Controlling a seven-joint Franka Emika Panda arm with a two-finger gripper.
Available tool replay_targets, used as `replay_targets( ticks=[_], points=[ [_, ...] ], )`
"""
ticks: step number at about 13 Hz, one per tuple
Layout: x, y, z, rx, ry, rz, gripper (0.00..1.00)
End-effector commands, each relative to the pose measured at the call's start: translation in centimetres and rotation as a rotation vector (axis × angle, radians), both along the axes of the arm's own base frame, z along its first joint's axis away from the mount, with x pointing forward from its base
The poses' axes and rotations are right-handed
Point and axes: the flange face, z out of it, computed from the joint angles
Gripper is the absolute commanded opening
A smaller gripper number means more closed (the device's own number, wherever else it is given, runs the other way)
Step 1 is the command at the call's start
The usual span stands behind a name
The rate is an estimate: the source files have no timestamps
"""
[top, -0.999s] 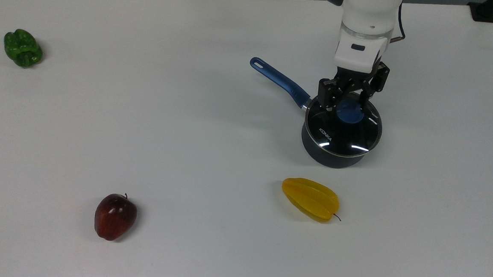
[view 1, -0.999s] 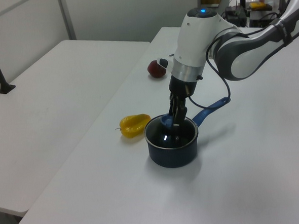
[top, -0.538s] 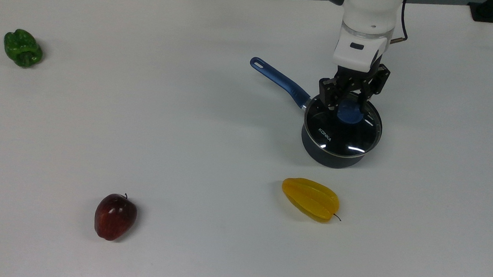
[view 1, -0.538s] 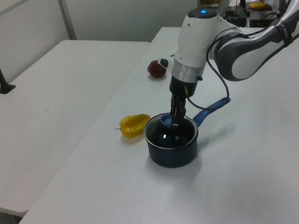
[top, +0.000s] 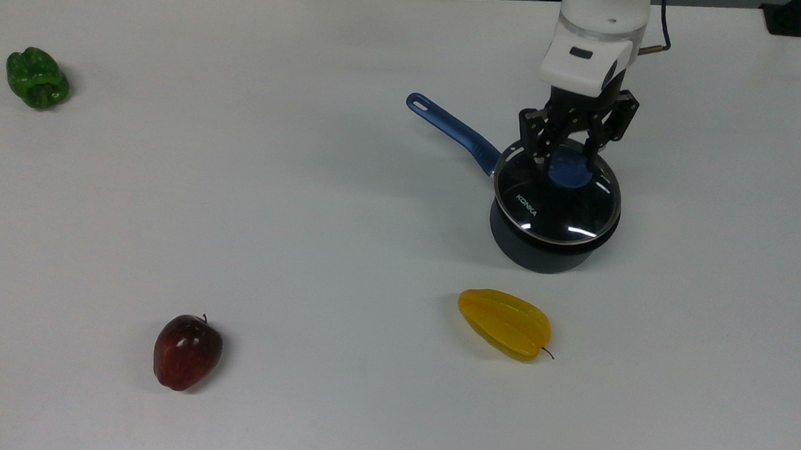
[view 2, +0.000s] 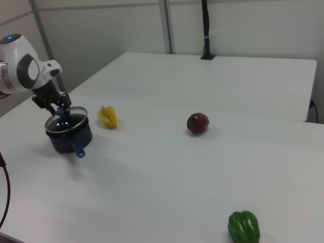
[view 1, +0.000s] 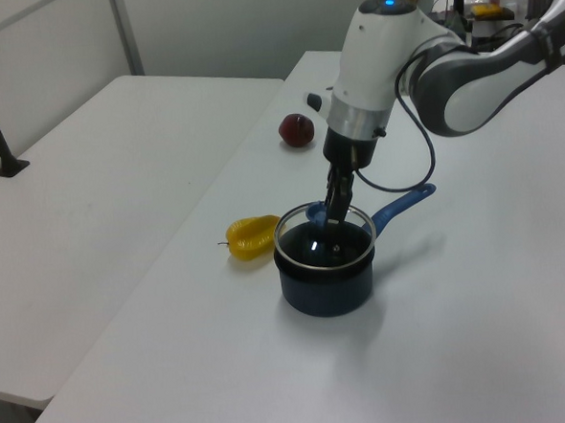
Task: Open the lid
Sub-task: 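Lift the glass lid off the saucepan and carry it beside the pan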
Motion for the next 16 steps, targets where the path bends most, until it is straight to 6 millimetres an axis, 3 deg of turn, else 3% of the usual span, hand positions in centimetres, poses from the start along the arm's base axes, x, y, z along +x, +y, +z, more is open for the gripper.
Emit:
replay_targets(
  ticks=[1,3,5,9,11,13,16],
  points=[
    [-1.1,-1.5,4.0,0.025,-0.010,-0.132,0.38],
    [-0.4,-5.1,5.7,0.010,0.007,-0.200,0.38],
    [0.9,-10.9,5.5,0.025,0.028,-0.288,0.38],
    [3.8,-23.9,1.7,0.016,0.047,-0.370,0.38],
    [3.6,-29.3,-1.3,-0.004,0.063,-0.372,0.38],
    [3.0,-32.7,-3.9,-0.008,0.046,-0.378,0.38],
    [3.6,-33.6,-7.5,-0.006,0.038,-0.368,0.39]
  ],
)
